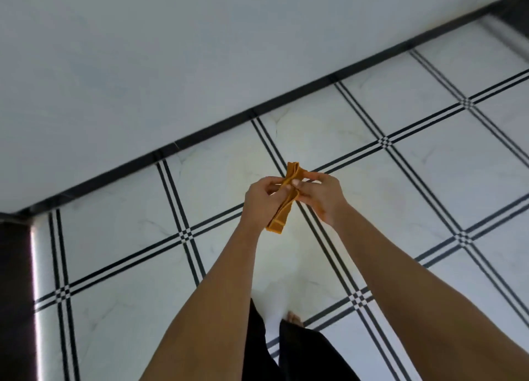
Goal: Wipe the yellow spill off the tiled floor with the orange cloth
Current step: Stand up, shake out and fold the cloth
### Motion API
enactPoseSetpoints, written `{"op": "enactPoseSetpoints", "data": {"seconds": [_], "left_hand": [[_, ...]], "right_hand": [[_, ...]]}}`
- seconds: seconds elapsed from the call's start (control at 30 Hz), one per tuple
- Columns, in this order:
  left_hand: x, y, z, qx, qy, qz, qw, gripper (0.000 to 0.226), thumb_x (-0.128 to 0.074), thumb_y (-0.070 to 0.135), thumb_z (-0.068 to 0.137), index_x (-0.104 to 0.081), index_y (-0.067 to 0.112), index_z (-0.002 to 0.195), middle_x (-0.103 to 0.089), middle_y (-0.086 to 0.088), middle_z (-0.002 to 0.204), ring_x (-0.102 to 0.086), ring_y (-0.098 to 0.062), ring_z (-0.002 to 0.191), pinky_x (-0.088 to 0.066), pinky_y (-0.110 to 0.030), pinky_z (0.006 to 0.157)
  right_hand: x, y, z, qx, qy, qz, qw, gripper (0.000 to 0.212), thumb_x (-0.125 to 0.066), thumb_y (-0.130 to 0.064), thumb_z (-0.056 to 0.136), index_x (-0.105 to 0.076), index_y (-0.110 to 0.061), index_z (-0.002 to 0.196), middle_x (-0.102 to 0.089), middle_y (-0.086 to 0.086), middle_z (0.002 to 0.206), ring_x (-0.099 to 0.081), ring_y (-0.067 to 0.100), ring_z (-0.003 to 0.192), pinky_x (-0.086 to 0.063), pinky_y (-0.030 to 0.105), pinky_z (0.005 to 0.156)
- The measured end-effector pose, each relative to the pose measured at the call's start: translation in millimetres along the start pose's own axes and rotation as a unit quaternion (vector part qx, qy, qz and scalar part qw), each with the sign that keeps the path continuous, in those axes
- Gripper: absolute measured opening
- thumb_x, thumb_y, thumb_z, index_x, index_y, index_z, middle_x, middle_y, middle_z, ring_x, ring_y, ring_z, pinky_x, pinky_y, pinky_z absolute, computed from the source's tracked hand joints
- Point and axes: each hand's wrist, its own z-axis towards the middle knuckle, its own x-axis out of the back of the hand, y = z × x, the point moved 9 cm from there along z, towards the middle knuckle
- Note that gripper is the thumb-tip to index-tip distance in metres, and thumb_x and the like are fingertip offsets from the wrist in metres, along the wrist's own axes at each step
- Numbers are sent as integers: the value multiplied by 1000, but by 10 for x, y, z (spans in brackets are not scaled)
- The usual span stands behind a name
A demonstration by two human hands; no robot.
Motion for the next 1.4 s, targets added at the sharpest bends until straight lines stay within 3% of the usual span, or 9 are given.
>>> {"op": "enactPoseSetpoints", "data": {"seconds": [0.1, 0.37, 0.47, 0.67, 0.77, 0.87, 1.03, 1.2, 1.4], "left_hand": [[-38, 643, -284, -20, 6, -18, 1000, 17, -62, 22, 88, -63, 16, 103, -68, 6, 84, -63, -1, 71, -48, -11, 58], [1, 1427, -430, -6, 60, -59, 996, 18, -51, 23, 94, -51, 17, 112, -56, 2, 104, -53, -13, 88, -44, -25, 74], [59, 1580, -279, -6, 65, -81, 995, 26, -52, 22, 94, -48, 17, 119, -55, -3, 115, -53, -18, 98, -45, -32, 81], [90, 2199, 75, -86, 83, -102, 988, 55, -66, 29, 86, -40, 19, 132, -44, 5, 119, -48, -15, 108, -44, -33, 93], [-10, 2515, 213, -111, 48, -84, 989, 43, -70, 42, 79, -57, 23, 115, -57, 7, 114, -55, -13, 102, -47, -35, 93], [-104, 2729, 338, -104, 10, -96, 990, 55, -73, 57, 64, -65, 22, 105, -68, 1, 105, -63, -20, 99, -50, -45, 92], [-230, 3018, 484, -122, 22, -101, 987, 21, -73, 32, 79, -67, 14, 89, -71, -5, 93, -68, -24, 89, -54, -39, 87], [-251, 3214, 515, -125, 118, -60, 983, 13, -57, 31, 92, -55, 18, 91, -65, -2, 93, -63, -22, 89, -54, -36, 85], [-250, 3461, 321, -148, 240, 8, 959, 21, -49, 29, 96, -55, 14, 109, -57, 0, 102, -53, -15, 88, -43, -23, 72]], "right_hand": [[142, -548, -426, 24, -4, 25, 999, 44, -66, 8, 80, -48, 6, 120, -66, 23, 94, -68, 32, 83, -56, 41, 80], [435, -1499, -765, 76, -8, 13, 997, 31, -59, 5, 86, -52, 3, 116, -64, 19, 90, -65, 24, 75, -57, 34, 70], [421, -1825, -712, 80, -18, -22, 996, 10, -57, 3, 86, -62, 1, 94, -62, 12, 77, -60, 23, 72, -53, 33, 65], [328, -2532, -517, 115, -23, -50, 992, 7, -56, -9, 92, -60, -6, 87, -62, 13, 94, -61, 29, 99, -50, 38, 80], [244, -2777, -385, 127, -36, -70, 989, 14, -57, -12, 92, -64, -1, 93, -63, 16, 96, -62, 27, 99, -53, 39, 85], [156, -2956, -308, 139, -66, -114, 981, 24, -55, -17, 93, -63, 2, 107, -68, 16, 101, -65, 24, 92, -55, 32, 75], [211, -3251, -246, 170, -100, -88, 976, 20, -56, -16, 93, -65, -1, 102, -69, 14, 94, -67, 26, 88, -56, 32, 68], [432, -3609, -198, 232, -80, -208, 947, 18, -52, -20, 96, -64, -8, 89, -67, 9, 89, -65, 28, 88, -57, 42, 78], [653, -3890, -124, 238, -179, -374, 879, 28, -39, -29, 100, -52, -6, 93, -57, 10, 81, -61, 21, 72, -58, 35, 66]]}}
